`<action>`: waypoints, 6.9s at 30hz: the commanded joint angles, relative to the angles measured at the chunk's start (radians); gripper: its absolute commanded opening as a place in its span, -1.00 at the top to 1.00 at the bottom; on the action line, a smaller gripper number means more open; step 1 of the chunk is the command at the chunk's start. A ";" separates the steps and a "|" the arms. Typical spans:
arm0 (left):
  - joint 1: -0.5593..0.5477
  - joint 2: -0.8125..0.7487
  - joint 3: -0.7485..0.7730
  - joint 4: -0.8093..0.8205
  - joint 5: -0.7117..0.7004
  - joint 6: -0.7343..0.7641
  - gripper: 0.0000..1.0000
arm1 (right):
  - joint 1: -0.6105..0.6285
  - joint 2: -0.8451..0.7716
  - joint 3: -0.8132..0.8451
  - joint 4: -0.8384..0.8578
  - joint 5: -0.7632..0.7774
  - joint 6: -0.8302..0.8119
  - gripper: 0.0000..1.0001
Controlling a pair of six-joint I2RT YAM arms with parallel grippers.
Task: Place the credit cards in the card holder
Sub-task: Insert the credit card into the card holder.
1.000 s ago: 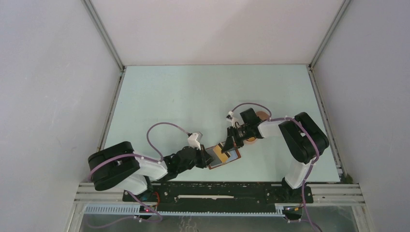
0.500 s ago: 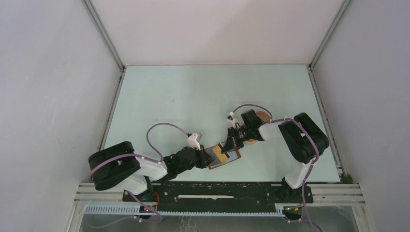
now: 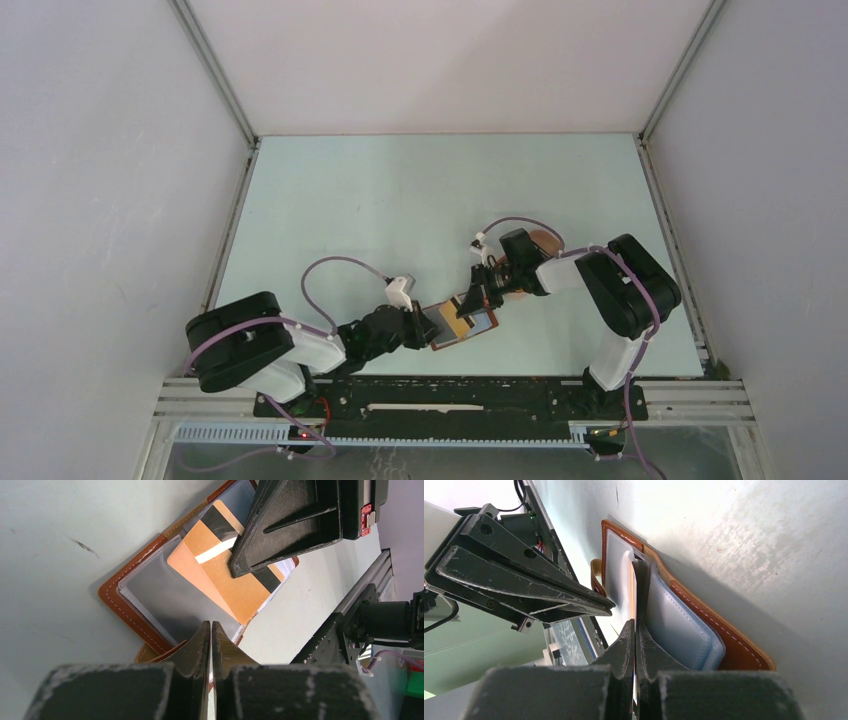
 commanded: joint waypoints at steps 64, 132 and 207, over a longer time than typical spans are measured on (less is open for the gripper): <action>0.021 -0.040 -0.087 0.136 -0.011 -0.037 0.86 | 0.074 -0.071 -0.055 0.078 0.096 0.041 0.46; 0.021 0.030 -0.074 0.174 0.011 -0.043 0.88 | 0.176 -0.158 0.195 -0.449 0.368 -0.366 -0.16; 0.021 0.058 -0.072 0.203 0.023 -0.048 0.88 | 0.186 -0.070 0.375 -0.756 0.419 -0.507 -0.17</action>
